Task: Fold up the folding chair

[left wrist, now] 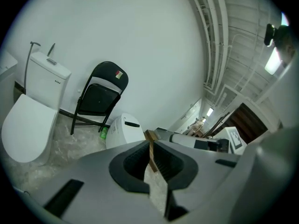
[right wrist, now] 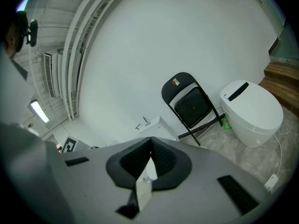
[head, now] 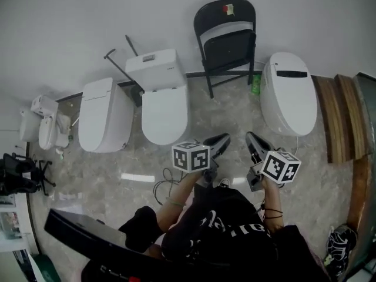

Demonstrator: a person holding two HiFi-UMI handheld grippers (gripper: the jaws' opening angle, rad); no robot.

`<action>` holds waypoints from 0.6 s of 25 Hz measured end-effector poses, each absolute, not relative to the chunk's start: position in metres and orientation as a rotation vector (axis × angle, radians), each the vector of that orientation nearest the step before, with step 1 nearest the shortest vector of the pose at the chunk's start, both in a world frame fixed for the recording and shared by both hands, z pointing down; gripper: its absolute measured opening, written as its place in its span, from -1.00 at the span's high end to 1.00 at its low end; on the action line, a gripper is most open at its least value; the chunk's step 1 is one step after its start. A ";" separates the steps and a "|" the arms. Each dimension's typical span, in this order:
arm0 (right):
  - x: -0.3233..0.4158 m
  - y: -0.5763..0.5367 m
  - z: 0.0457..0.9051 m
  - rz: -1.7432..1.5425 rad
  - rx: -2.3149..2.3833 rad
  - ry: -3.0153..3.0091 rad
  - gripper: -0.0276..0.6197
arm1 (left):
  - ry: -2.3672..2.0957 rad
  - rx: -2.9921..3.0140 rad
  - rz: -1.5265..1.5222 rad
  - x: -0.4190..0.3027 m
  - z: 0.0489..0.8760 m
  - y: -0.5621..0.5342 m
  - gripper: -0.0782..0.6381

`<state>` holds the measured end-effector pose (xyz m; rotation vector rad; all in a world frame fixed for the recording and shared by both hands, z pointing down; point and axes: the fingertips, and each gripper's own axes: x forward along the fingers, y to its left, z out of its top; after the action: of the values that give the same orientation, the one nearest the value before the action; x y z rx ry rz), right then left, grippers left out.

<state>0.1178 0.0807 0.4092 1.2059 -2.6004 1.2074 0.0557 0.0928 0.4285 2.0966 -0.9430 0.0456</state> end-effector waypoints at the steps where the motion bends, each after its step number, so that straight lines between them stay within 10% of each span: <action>1: 0.116 0.086 0.410 1.216 1.197 -2.601 0.87 | -0.951 2.095 0.045 0.053 0.428 0.098 0.71; 15: 0.036 0.116 0.403 1.202 1.171 -2.601 0.87 | -0.909 2.161 0.057 -0.006 0.406 0.129 0.71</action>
<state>0.0360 0.1157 0.4029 1.1711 -2.6013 1.2019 -0.0059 0.1291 0.4058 2.1612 -0.9085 0.0574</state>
